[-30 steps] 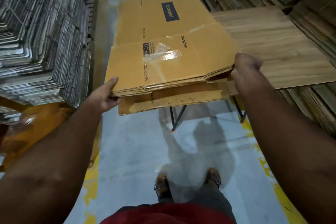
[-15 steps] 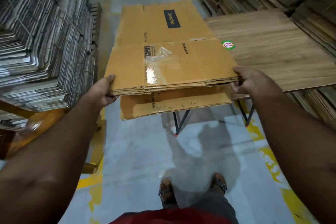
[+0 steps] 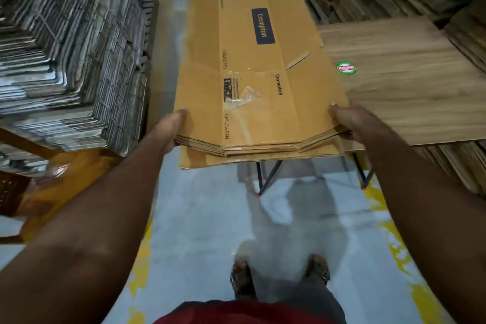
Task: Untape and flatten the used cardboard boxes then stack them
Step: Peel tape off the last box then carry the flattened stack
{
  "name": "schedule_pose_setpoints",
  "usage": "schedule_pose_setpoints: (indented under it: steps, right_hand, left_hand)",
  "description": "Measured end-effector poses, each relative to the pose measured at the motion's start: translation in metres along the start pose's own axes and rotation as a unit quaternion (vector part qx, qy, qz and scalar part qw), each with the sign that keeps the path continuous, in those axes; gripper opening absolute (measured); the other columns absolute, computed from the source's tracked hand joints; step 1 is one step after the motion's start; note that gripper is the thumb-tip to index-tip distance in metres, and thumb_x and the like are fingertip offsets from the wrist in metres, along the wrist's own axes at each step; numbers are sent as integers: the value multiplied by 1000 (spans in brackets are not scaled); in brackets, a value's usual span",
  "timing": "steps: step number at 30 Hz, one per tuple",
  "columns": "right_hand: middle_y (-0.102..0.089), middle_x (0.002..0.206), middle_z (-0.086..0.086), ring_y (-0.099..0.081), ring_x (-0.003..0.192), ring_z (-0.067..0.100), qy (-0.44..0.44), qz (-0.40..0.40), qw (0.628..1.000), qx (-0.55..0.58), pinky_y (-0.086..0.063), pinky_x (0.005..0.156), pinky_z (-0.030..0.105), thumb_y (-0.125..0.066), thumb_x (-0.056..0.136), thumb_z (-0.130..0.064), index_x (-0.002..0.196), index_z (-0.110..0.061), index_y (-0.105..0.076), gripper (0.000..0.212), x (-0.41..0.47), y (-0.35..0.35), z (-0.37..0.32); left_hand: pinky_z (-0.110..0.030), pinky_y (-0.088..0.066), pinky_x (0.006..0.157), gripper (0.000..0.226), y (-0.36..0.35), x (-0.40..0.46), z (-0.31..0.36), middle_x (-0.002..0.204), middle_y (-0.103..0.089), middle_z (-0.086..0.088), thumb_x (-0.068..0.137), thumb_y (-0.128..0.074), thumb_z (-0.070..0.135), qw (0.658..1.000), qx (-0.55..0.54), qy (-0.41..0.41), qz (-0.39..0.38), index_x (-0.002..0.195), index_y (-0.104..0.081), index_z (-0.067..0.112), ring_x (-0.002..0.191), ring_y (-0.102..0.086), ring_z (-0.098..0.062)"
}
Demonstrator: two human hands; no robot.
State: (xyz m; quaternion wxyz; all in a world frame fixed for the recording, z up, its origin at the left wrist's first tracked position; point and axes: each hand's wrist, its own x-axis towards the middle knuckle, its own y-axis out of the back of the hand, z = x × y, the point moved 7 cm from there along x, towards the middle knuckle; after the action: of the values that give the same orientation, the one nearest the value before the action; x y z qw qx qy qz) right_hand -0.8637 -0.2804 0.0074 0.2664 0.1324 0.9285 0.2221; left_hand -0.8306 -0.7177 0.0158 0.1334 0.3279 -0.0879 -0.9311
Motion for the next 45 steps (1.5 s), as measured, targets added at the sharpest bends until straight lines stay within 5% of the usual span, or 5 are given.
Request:
schedule_pose_setpoints:
  steps: [8,16,25,30,45]
  right_hand:
    - [-63,81,6,-60,69,23,-83,-137,983,-88,-49,66,31,-61,91,-25,98,-15,-58,12,22,-8,-6]
    - [-76,97,4,-72,88,28,-85,-69,991,-78,-55,92,48,-71,31,-93,102,-17,-72,104,97,-9,86]
    - [-71,93,12,-69,83,28,-77,-93,989,-89,-56,77,38,-88,67,-45,100,-7,-68,54,65,-12,24]
    - [-73,98,17,-70,94,32,6,65,993,-94,-57,82,42,-83,65,-53,98,-1,-72,62,50,-12,18]
    - [-72,92,20,-67,89,36,131,173,974,-70,-53,75,39,-78,78,-45,99,-6,-73,44,-35,42,1]
  left_hand:
    - [-30,-50,54,28,1,-2,-2,74,-66,-9,93,-56,30,991,74,90,-67,111,-56,8,70,-58,-24]
    - [-42,-45,96,47,0,25,-24,129,-60,-11,85,-66,55,992,84,61,-68,105,-63,12,105,-59,-30]
    - [-32,-43,80,35,-3,38,-12,109,-58,-9,90,-68,32,991,119,66,-16,86,-56,0,70,-53,-22]
    - [-34,-46,82,68,3,39,-13,124,-59,-12,84,-72,45,996,61,-2,68,129,-53,-2,90,-60,-27]
    - [-37,-51,74,35,19,-31,33,80,-64,-8,91,-62,47,964,70,-196,163,78,-62,14,79,-61,-28]
